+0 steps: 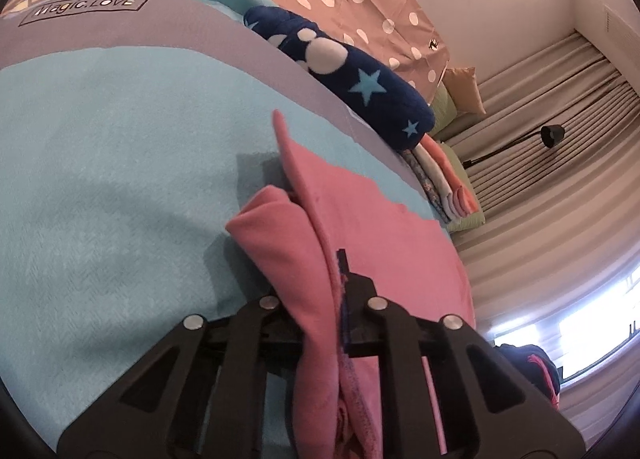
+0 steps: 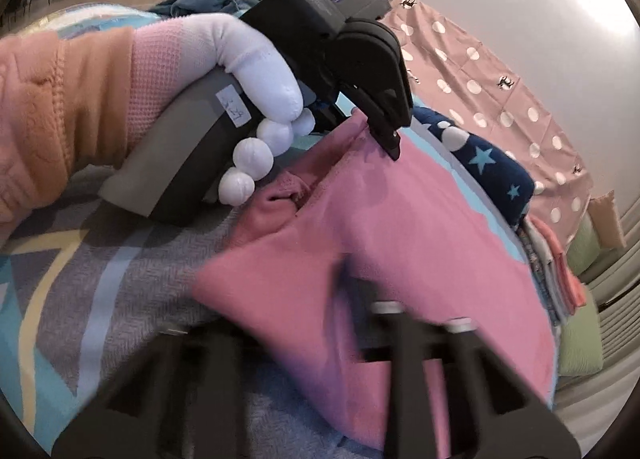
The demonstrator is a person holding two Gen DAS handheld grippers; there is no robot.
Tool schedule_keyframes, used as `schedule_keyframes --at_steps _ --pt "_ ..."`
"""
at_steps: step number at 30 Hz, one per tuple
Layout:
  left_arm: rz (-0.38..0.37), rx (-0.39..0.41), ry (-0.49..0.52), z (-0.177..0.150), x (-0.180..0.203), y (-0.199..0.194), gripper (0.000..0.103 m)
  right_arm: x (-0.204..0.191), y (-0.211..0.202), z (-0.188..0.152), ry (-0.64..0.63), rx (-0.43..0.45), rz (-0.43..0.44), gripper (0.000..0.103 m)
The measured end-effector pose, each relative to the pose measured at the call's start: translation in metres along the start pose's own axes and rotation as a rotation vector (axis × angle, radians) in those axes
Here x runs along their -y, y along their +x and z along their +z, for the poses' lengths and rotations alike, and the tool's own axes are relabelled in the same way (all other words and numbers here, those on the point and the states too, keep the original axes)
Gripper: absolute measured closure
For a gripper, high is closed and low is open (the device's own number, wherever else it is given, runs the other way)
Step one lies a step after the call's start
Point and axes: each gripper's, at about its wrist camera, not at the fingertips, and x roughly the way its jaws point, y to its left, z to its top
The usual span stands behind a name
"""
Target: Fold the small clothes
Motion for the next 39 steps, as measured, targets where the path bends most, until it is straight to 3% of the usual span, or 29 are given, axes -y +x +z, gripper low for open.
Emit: schedule_keyframes --at_steps 2,12,27,39 --pt "0.020 0.000 0.001 0.001 0.004 -0.001 0.092 0.018 -0.007 0.001 0.081 0.022 0.048 0.097" --pt "0.058 0.013 0.057 0.016 0.050 -0.012 0.092 0.065 -0.034 -0.004 0.273 0.116 0.113 0.097" --pt "0.107 0.016 0.112 0.024 0.111 -0.009 0.092 0.114 -0.065 -0.026 0.457 0.185 0.136 0.097" --pt "0.126 -0.008 0.183 0.024 0.168 0.016 0.092 0.162 -0.083 -0.064 0.673 0.224 0.275 0.099"
